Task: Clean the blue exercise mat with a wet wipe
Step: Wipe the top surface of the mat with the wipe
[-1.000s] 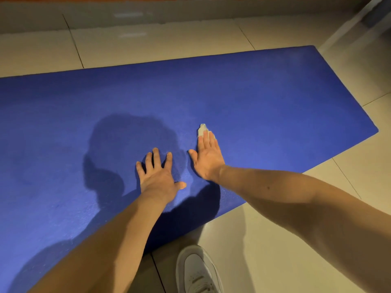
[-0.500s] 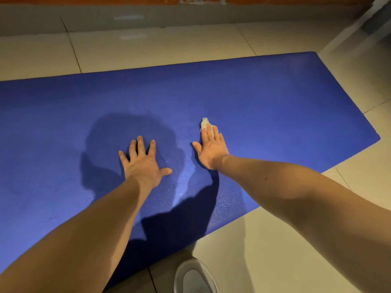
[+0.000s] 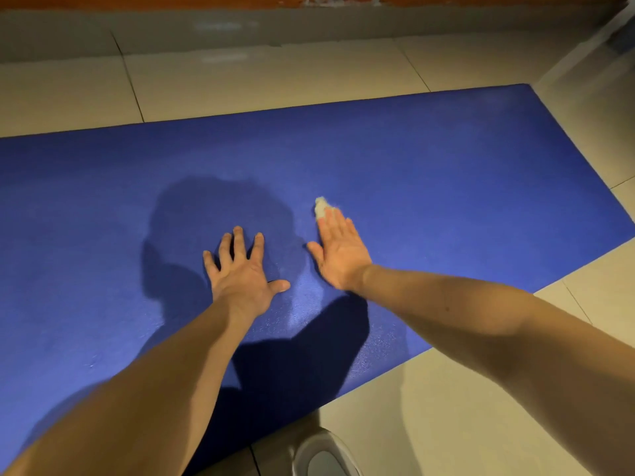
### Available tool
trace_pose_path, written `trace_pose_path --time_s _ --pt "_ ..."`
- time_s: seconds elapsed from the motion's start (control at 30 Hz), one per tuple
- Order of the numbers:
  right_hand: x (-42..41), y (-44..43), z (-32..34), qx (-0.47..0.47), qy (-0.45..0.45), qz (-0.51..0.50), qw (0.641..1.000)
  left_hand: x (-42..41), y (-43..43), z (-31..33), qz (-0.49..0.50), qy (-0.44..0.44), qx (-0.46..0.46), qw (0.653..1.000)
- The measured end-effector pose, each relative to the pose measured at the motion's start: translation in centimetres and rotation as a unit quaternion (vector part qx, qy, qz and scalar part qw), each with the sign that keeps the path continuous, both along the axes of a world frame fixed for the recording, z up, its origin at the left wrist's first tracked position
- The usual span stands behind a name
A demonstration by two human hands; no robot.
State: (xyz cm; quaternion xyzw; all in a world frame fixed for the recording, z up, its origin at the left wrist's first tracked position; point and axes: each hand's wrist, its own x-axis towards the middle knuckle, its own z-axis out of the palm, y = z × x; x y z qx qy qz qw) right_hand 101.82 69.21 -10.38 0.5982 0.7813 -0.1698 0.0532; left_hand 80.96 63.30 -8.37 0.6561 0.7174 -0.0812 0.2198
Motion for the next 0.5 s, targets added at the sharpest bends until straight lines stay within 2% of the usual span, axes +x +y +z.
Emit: trace_pose_path --time_s 0.1,0.2,0.33,0.5 --pt "0.0 3.9 0.4 -0.026 -0.058 -0.079 0.995 -0.1 -0.1 0.0 -0.008 0.004 -0.002 1.0" --pt "-1.1 4.0 -0.2 -0.019 -0.031 -0.098 0.995 -0.2 0.0 -0.2 -0.009 0.008 0.009 1.0" --pt "-3.7 -0.9 -1.0 0.019 0.058 0.003 0.998 -0.5 0.5 -0.3 0.0 0.002 0.092 0.996" --pt "-2.6 -1.0 -0.8 0.029 0.064 0.101 0.992 -1.1 2.1 -0.5 0.012 -0.004 0.154 0.988"
